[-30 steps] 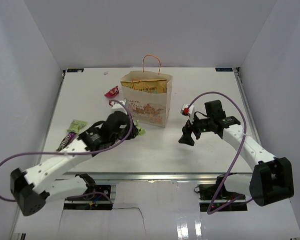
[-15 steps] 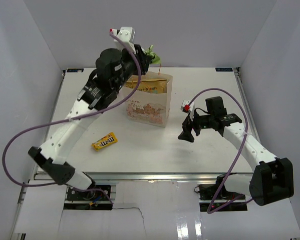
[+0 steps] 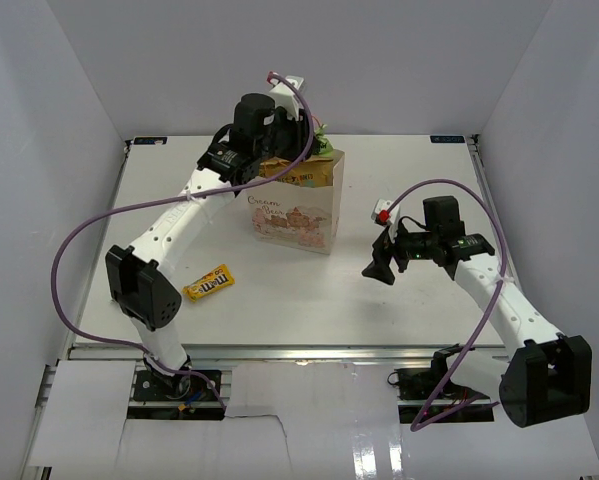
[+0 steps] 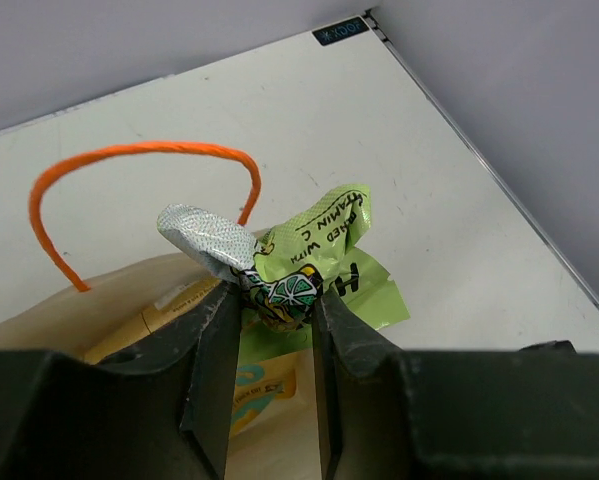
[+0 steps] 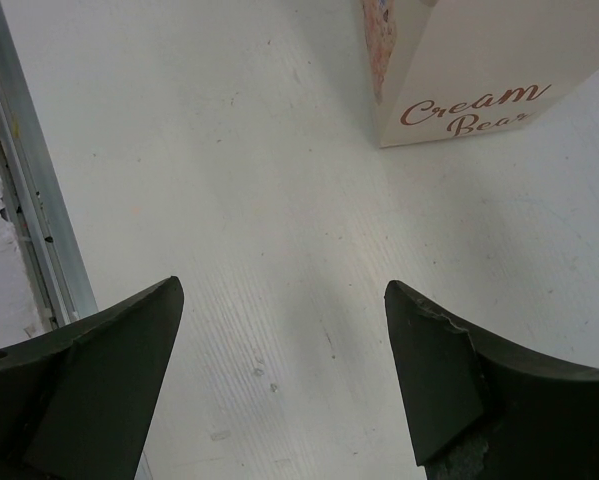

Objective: Place the snacks into the paper bag

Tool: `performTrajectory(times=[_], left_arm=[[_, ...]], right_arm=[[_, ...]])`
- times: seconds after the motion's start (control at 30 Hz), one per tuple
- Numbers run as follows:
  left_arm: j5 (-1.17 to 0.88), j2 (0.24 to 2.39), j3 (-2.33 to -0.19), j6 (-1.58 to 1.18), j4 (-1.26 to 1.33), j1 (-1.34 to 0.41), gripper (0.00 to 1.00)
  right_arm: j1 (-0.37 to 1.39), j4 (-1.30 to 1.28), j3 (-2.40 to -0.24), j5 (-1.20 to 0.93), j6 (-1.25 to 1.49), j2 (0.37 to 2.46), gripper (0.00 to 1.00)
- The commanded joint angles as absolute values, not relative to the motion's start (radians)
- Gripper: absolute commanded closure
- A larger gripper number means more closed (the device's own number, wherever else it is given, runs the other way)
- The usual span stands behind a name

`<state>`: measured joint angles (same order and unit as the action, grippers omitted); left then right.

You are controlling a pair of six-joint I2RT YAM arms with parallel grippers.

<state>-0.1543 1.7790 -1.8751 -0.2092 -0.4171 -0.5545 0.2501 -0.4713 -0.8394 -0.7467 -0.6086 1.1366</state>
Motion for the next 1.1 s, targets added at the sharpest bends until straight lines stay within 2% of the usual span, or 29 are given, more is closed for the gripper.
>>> performTrajectory(times=[0.0, 0.1, 0.2, 0.23, 0.33, 0.37, 0.47, 0.57, 0.63, 0.77, 0.8, 0.87, 0.9, 1.07], left_arm=[[-0.21, 1.681, -1.841, -0.196, -0.402, -0.557, 0.73], [-0.213, 1.654, -1.804, -0.196, -0.405, -0.557, 0.72], [-0.219, 1.638, -1.769, -0.202, -0.41, -0.557, 0.64], [-0.221, 1.637, -1.763, -0.204, -0.408, -0.557, 0.55], [-0.227, 1.635, -1.75, -0.212, -0.411, -0.557, 0.4], [-0.224, 1.635, -1.753, -0.215, -0.413, -0.557, 0.31], [-0.207, 1.641, -1.792, -0.225, -0.414, -0.557, 0.23], [-0.174, 1.644, -1.853, -0.229, -0.429, -0.557, 0.21], [-0.135, 1.622, -1.894, -0.226, -0.454, -0.557, 0.19], [-0.008, 1.475, -1.807, -0.233, -0.463, -0.557, 0.17], [0.061, 1.436, -1.769, -0.236, -0.462, -0.557, 0.16], [0.107, 1.297, -1.625, -0.259, -0.465, -0.557, 0.16], [0.15, 1.246, -1.574, -0.27, -0.472, -0.557, 0.16], [0.27, 0.97, -1.315, -0.383, -0.557, -0.557, 0.15]], right_arm=[[0.244, -0.465, -0.836, -0.761, -0.612, 1.131, 0.13], [0.244, -0.46, -0.841, -0.767, -0.612, 1.141, 0.13], [0.244, -0.46, -0.85, -0.772, -0.612, 1.152, 0.13], [0.244, -0.459, -0.853, -0.773, -0.612, 1.157, 0.13], [0.244, -0.46, -0.865, -0.781, -0.614, 1.163, 0.13], [0.244, -0.462, -0.868, -0.793, -0.618, 1.166, 0.13], [0.245, -0.506, -0.885, -0.849, -0.673, 1.173, 0.12], [0.252, -0.58, -0.914, -0.926, -0.734, 1.184, 0.12], [0.279, -0.679, -0.951, -0.962, -0.871, 1.198, 0.12], [0.424, -0.829, -1.021, -0.909, -1.182, 1.229, 0.1], [0.518, -0.837, -1.029, -0.875, -1.271, 1.236, 0.09], [0.616, -0.772, -1.042, -0.746, -1.296, 1.265, 0.09], [0.72, -0.732, -1.045, -0.701, -1.296, 1.278, 0.09], [1.007, -0.34, -1.113, -0.415, -1.047, 1.477, 0.1]])
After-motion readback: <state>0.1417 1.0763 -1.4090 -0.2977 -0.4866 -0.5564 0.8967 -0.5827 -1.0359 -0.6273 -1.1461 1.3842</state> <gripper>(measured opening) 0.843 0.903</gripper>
